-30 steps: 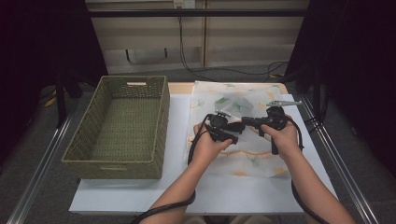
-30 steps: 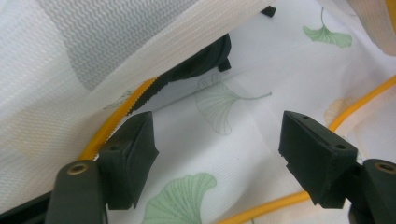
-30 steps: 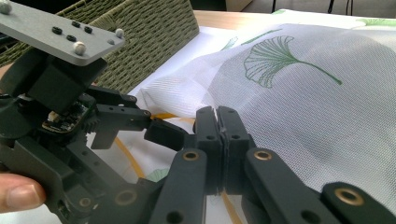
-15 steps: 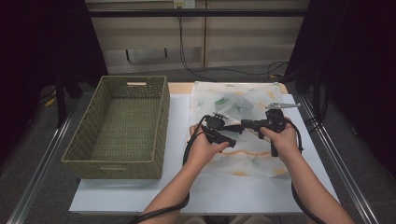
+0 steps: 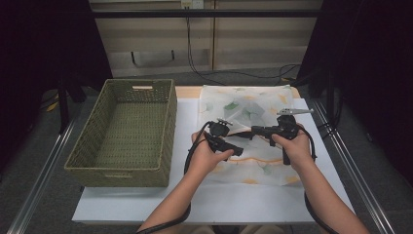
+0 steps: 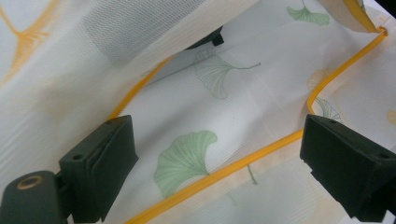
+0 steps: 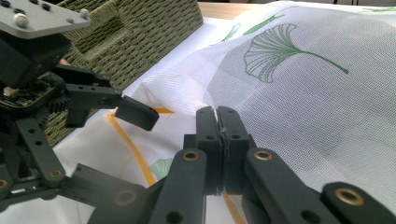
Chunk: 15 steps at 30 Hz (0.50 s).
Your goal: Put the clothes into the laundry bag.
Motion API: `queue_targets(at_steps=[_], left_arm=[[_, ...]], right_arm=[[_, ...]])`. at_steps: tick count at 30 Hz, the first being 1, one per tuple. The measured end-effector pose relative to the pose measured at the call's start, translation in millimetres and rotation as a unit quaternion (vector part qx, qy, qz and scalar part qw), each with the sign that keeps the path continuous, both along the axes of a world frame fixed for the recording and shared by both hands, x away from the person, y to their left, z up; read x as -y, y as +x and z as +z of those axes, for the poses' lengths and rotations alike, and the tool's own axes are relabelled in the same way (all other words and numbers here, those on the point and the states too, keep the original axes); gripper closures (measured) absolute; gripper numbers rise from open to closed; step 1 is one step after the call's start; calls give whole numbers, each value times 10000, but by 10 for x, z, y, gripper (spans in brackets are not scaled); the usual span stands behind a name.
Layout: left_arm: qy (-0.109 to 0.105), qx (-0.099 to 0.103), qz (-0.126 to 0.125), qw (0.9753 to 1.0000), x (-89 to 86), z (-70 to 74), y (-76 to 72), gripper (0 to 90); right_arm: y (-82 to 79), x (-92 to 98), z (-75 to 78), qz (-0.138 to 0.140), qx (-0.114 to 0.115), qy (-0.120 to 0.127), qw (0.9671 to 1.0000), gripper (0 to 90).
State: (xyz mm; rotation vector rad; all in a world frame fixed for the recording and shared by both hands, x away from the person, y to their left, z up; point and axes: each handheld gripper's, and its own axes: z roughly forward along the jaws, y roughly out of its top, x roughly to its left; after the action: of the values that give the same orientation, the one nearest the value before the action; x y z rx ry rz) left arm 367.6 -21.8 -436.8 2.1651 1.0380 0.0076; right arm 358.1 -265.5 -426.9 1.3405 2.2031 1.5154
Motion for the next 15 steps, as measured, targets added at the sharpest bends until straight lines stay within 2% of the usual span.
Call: queue_targets(at_steps=[1,2,5,6,9,10,11,15], left_arm=[[90,3,-119,9999,-36,4,6,99],[95,-16,-135,9999,-53,3,4,99],[68,-122,-56,9999,-88,-17,-6,95],[115,-134,-104,9998,-106,-19,-5,95],[69,-142,-26,9999,-137,-30,-20,94],[112,-129,-83,9998,-157,-24,-23,92],[21,-120,5,9999,-163,-32,-33,92],[125,-82,-45,9999,-262,-44,-55,91]], right_arm=[[-2,-3,-2,2,-4,-9,10000,889],[-3,-3,-3,5,9,-14,10000,889],[-6,-6,-3,-2,22,-27,10000,890],[-9,-7,-1,-2,17,-31,10000,889],[-13,-9,5,15,14,-43,10000,889],[-16,-9,6,16,-2,-43,10000,889],[-17,-8,5,13,8,-43,10000,889],[-25,-4,-2,27,-1,-42,10000,889]])
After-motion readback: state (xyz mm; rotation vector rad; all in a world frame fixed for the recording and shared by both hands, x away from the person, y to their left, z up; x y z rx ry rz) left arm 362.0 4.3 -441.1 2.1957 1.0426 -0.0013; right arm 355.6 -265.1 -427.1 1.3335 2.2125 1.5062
